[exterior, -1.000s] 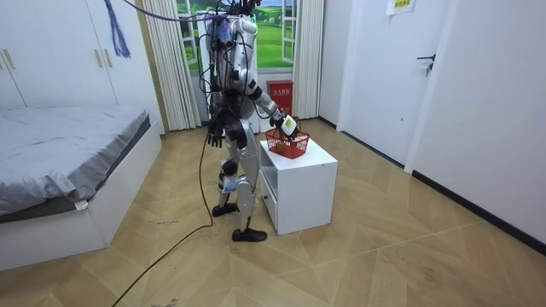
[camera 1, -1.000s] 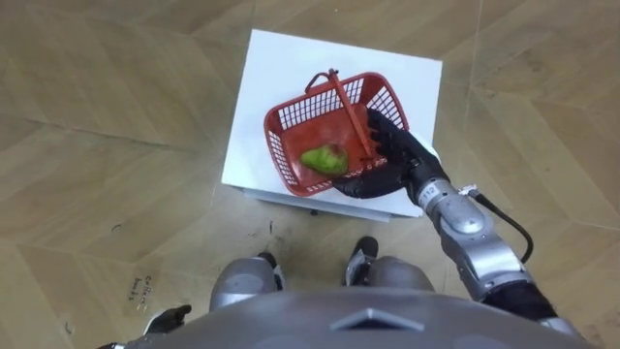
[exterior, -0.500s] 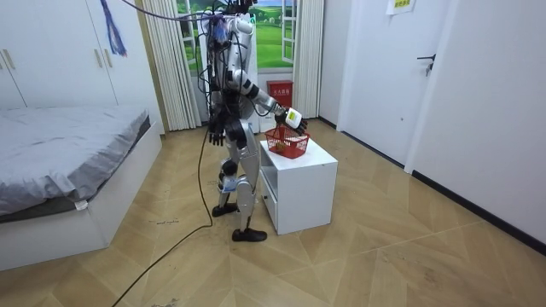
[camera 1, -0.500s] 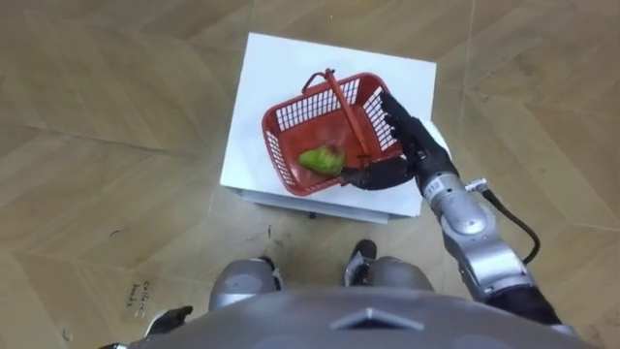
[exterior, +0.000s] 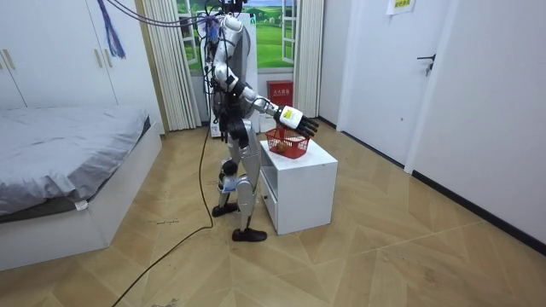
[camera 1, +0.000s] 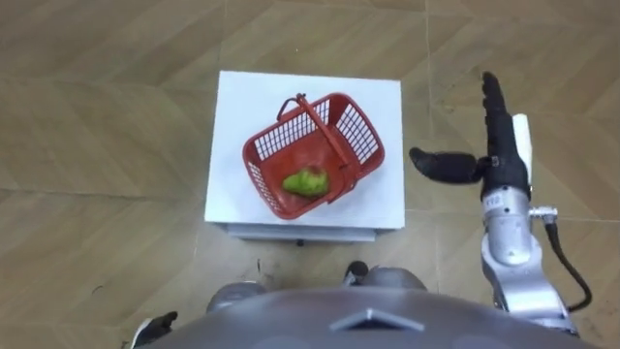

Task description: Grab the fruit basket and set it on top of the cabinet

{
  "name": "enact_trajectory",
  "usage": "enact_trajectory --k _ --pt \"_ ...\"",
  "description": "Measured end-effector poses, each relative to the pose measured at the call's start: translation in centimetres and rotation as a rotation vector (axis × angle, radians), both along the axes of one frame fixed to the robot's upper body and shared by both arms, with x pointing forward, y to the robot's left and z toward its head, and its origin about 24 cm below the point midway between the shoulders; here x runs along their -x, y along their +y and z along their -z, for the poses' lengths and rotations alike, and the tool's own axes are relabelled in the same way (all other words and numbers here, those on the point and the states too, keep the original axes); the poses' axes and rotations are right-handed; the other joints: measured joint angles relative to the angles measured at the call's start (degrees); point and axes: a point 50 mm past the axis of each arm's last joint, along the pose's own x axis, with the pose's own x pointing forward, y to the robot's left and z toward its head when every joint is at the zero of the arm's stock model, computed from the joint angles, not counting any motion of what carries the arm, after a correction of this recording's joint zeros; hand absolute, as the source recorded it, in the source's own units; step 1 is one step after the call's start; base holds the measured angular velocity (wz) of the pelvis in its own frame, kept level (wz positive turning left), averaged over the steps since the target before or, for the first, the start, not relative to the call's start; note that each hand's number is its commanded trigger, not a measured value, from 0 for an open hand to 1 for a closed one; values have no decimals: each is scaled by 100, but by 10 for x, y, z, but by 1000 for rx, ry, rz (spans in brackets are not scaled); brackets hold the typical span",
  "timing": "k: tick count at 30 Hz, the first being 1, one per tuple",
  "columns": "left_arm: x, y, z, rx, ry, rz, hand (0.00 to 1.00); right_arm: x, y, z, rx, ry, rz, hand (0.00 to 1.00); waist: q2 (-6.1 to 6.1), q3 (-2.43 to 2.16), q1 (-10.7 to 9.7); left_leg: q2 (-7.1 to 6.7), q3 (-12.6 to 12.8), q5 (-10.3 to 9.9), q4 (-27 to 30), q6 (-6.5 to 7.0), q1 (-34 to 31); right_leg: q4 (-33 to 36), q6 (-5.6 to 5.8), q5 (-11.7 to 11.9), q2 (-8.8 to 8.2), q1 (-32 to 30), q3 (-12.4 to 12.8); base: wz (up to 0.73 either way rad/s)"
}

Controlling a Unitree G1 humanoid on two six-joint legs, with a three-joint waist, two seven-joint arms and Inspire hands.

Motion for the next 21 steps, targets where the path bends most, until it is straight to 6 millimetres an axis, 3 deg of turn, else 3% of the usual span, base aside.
enact_trajectory --k 5,13,16,21 --pt "0 1 0 -5 -3 -5 0 36 -13 28 81 190 24 0 48 5 10 5 26 -3 -80 -5 155 -63 2 -2 27 155 37 -2" --pt "-4 4 -1 -36 -13 9 0 86 -23 65 71 453 123 0 34 17 21 11 -6 -5 -100 -8 258 -98 15 -12 36 287 8 3" --pt "1 4 -2 -48 15 23 0 117 -28 79 98 644 135 0 50 12 31 11 -20 -5 -110 -10 356 -115 35 -48 38 380 -15 3" --pt "2 5 -2 -53 51 19 0 151 -27 91 29 910 140 0 6 10 15 13 -127 -22 -111 -32 456 -68 51 -133 22 512 -97 10"
